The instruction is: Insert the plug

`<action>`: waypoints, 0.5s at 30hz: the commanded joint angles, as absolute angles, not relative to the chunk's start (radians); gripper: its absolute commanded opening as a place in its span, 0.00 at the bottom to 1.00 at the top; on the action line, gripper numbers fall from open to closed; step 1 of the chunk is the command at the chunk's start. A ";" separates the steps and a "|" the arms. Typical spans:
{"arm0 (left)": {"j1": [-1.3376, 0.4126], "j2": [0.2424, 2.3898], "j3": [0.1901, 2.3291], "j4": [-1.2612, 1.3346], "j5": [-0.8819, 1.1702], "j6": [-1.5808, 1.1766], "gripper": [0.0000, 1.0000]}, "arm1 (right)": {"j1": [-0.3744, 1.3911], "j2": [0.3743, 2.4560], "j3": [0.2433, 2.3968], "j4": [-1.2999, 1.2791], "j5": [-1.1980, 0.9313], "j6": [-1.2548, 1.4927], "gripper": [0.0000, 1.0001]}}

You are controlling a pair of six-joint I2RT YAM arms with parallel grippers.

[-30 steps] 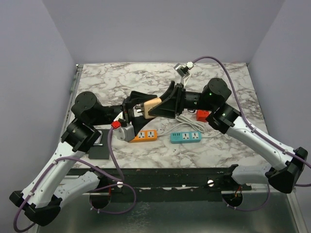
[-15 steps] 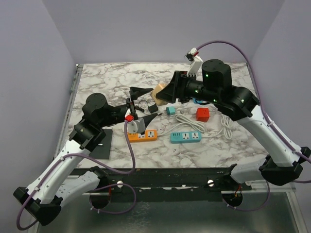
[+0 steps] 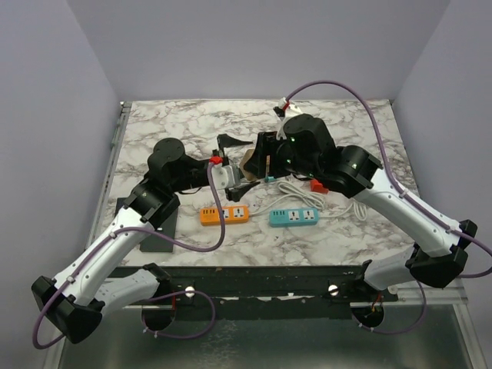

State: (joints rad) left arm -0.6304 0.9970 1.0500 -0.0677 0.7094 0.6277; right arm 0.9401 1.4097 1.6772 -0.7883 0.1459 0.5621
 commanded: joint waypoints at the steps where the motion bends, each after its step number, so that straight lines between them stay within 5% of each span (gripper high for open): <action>1: -0.637 1.011 1.048 -0.046 0.674 0.416 0.99 | 0.989 1.402 1.674 -0.703 0.296 0.538 0.01; 10: -0.664 0.986 0.969 -0.006 0.494 0.322 0.97 | 1.073 1.401 1.619 -0.606 0.445 0.543 0.01; 12: -0.666 0.992 0.973 -0.003 0.452 0.296 0.88 | 1.098 1.399 1.603 -0.583 0.479 0.538 0.01; 15: -0.669 0.986 0.968 -0.003 0.450 0.275 0.60 | 1.117 1.412 1.605 -0.582 0.486 0.546 0.01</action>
State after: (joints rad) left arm -0.6617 1.0050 0.9749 -0.0418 0.5312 0.3424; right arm 1.0870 1.4101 1.6054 -0.6567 0.4145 0.5468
